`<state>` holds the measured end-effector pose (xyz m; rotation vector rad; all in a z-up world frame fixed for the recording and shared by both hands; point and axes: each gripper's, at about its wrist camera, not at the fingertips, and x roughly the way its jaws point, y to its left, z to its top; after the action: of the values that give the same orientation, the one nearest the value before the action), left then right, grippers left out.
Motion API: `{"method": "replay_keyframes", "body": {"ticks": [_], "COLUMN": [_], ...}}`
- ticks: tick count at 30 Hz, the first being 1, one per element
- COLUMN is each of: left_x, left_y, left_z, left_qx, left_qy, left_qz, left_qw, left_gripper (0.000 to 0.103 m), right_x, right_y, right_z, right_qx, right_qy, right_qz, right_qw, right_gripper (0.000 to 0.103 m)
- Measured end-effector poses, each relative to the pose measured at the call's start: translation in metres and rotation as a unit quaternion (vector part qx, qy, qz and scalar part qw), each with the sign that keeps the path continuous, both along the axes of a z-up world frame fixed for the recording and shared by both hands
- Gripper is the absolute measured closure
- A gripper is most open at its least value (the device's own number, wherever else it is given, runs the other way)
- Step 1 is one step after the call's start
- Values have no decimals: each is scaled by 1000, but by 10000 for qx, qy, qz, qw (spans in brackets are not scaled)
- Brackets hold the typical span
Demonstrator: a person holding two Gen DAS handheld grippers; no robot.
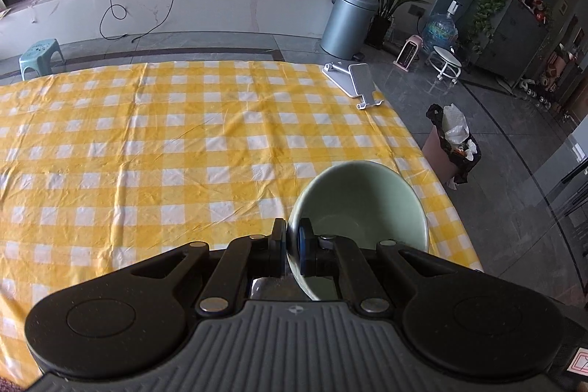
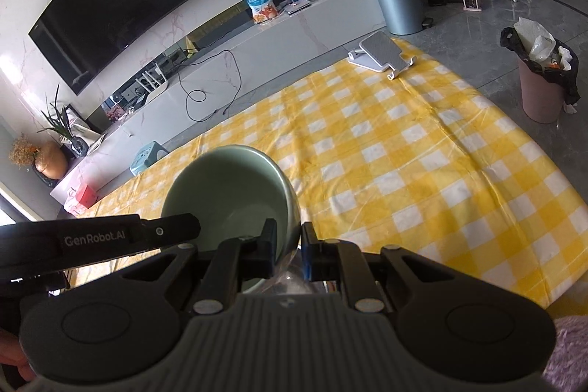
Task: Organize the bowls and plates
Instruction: 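Lift the pale green bowl with both tools and carry it over the orange bowl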
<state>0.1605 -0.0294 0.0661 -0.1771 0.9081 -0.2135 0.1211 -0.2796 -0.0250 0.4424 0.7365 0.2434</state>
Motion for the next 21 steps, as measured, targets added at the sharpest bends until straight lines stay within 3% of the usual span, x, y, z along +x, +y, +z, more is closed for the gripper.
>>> {"method": "replay_keyframes", "body": {"ticks": [11,21], "left_x": [-36,-36], "left_y": [29,19], "left_z": [-12,-32], "left_qx": [-112,225], "left_qy": [13,293], "left_qz": [327,70], "left_qw": [9994,9993], "left_gripper": [96,96], "right_x": [-28,-21], "right_y": [32,37], "right_z": [-7,-27], "right_qx": [-275,-673], "right_qy": [131,399], "right_qz": [444,410], "right_qw": [9985,9961], "right_gripper": [93,94]}}
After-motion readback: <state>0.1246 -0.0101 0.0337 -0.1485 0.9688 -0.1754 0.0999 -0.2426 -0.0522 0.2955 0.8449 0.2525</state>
